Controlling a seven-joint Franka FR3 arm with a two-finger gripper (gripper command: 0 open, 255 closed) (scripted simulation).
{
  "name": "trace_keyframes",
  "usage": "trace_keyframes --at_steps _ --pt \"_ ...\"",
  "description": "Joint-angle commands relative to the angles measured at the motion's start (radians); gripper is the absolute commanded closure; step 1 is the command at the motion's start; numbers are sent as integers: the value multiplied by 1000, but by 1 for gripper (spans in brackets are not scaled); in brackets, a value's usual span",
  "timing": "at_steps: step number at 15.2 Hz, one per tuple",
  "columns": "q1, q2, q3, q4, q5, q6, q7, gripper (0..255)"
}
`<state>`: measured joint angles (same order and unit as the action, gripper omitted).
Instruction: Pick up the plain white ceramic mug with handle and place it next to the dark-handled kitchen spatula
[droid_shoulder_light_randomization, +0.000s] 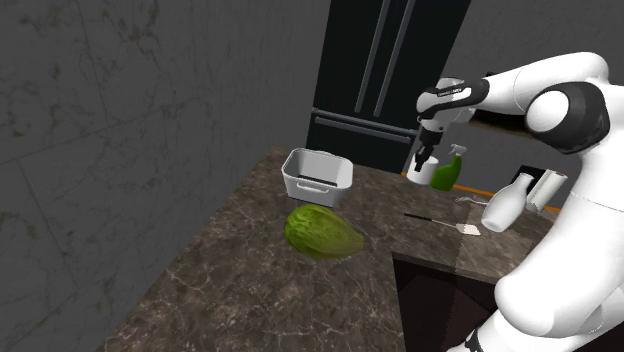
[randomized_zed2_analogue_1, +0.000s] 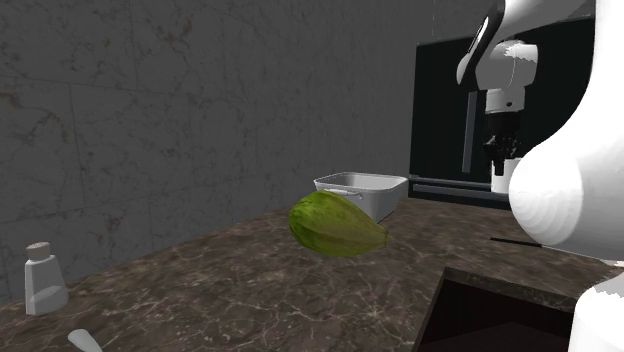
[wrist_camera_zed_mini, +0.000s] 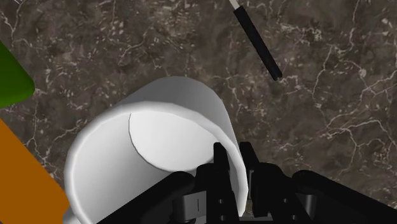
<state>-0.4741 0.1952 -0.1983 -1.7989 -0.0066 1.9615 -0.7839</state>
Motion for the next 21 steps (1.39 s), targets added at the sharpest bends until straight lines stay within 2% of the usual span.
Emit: trace_keyframes --at_steps 1,17,21 --pt "-1 6 0 -20 1 27 -1 255" --pt "-6 92 5 -127 19 218 -7 255" --pt "-6 98 6 -131 20 228 -7 255"
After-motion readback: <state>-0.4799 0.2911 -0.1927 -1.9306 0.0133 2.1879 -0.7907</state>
